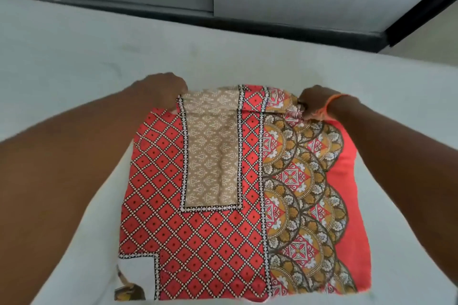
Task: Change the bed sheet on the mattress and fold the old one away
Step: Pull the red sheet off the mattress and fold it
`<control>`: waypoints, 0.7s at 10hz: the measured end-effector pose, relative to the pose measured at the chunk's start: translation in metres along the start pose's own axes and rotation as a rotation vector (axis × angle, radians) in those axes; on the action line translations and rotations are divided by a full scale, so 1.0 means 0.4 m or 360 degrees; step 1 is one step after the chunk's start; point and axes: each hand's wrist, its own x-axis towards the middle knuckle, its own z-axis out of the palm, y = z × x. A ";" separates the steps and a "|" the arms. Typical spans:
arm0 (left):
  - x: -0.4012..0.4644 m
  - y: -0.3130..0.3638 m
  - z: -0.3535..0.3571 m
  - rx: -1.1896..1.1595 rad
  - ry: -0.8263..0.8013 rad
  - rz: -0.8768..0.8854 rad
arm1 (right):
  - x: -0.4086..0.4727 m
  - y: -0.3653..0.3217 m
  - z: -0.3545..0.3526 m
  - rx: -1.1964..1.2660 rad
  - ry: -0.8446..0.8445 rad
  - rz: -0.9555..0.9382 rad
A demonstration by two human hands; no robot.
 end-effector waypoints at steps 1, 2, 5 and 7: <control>-0.110 0.005 -0.070 0.0060 0.0241 0.0043 | -0.120 -0.008 -0.106 -0.0111 0.0103 0.0090; -0.196 0.014 -0.129 0.0055 0.0411 0.0014 | -0.193 -0.009 -0.162 -0.0177 0.0286 0.0106; -0.563 0.038 -0.391 0.0226 0.1310 -0.0104 | -0.538 0.019 -0.417 -0.0347 0.1343 0.0151; -0.764 0.083 -0.368 0.0375 0.1651 0.0121 | -0.742 0.031 -0.333 -0.0102 0.1764 -0.0006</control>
